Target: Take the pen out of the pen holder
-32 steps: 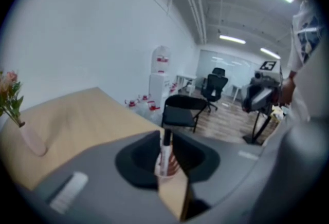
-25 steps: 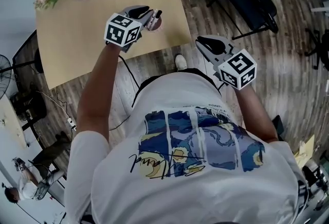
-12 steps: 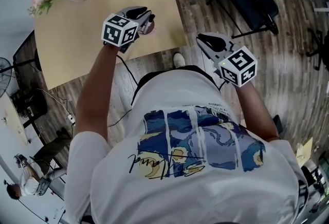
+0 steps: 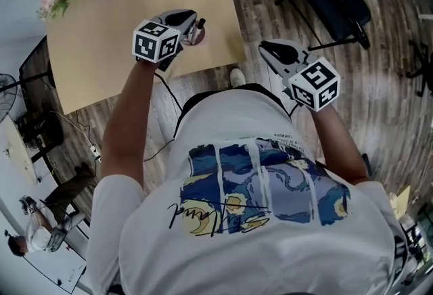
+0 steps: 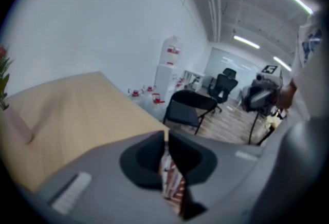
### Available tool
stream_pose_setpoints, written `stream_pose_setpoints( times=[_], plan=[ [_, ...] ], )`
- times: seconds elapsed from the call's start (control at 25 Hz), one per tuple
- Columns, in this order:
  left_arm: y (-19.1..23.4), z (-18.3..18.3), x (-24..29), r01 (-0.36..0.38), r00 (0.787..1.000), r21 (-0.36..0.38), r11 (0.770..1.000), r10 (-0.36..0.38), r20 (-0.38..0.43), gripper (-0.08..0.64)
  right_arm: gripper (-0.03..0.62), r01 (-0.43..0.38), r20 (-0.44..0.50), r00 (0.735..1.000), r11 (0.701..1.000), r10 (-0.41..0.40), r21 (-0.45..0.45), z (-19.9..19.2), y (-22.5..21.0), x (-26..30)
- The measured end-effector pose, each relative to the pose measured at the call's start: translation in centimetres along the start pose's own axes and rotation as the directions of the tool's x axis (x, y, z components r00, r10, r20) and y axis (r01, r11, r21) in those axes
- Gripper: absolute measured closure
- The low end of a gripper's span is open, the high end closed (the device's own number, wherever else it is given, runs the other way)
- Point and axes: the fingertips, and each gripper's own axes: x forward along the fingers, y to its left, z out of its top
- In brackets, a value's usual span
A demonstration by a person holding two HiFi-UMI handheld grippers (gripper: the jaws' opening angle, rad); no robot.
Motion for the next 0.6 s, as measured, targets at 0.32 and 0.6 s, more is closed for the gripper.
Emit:
stream_pose_setpoints(
  times=[0.32, 0.6],
  plan=[
    [1.1, 0.3, -2.1, -0.047, 0.997, -0.061, 0.997, 0.051, 0.061, 0.532, 0.565, -0.025, -0.003, 1.000, 1.000, 0.025, -0.017, 0.8, 0.1, 1.1],
    [1.6, 0.7, -3.5, -0.081, 0.989, -0.094, 0.992, 0.091, 0.116, 0.534, 0.565, -0.054, -0.010, 0.999, 0.998, 0.054, -0.030, 0.9, 0.6, 2.0]
  ],
)
